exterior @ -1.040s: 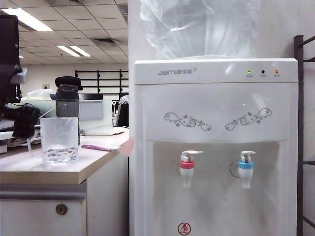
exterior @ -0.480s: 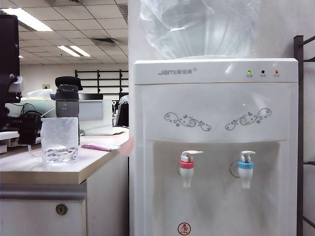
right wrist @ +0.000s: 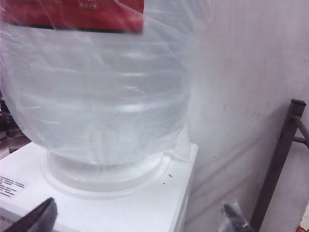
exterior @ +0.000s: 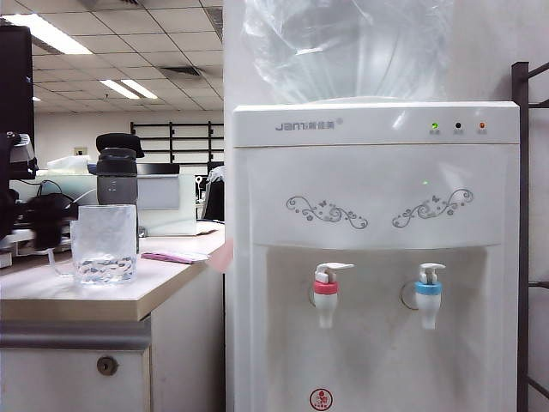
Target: Pick up the plastic mug from the left desk, go to the hot water outlet of the water dispenser, press the vertical switch to get some water, then put the mug back on the desk.
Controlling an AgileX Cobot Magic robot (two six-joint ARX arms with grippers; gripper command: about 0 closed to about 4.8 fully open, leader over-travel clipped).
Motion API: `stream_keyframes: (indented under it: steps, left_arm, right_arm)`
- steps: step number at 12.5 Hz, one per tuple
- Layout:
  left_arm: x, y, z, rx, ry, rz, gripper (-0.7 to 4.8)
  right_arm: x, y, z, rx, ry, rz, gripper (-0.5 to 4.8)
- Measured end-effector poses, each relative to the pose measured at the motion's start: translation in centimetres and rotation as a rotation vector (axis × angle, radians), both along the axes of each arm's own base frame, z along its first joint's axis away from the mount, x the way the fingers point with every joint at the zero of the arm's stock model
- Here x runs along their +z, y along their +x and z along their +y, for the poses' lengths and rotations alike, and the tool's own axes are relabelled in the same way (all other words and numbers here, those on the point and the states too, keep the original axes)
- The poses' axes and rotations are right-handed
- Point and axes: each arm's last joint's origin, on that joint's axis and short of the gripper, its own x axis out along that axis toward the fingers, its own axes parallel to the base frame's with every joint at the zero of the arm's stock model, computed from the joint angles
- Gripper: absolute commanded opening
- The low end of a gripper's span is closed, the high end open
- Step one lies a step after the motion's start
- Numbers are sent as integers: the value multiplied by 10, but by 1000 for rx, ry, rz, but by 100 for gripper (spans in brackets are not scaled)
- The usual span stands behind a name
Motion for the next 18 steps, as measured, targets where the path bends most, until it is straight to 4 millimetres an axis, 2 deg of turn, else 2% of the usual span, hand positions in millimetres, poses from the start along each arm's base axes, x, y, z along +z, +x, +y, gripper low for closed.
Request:
stream_keyframes:
  steps: [2,5,14,18]
  left_arm:
    - [0,0,-1,-6,-3,0,92]
    - [-3,0,-3,-67,-19,10,-6]
    - [1,1,-5,-144,-30,-29,-6]
    - [32,-4,-7,-213,-42,-121,-6]
  right_arm:
    - [0,0,0,0,0,2,441]
    - [0,0,0,-1,0,2,441]
    - [0,0,0,-5,0,-3,440]
    - [2,0,0,-5,-1,-25,441]
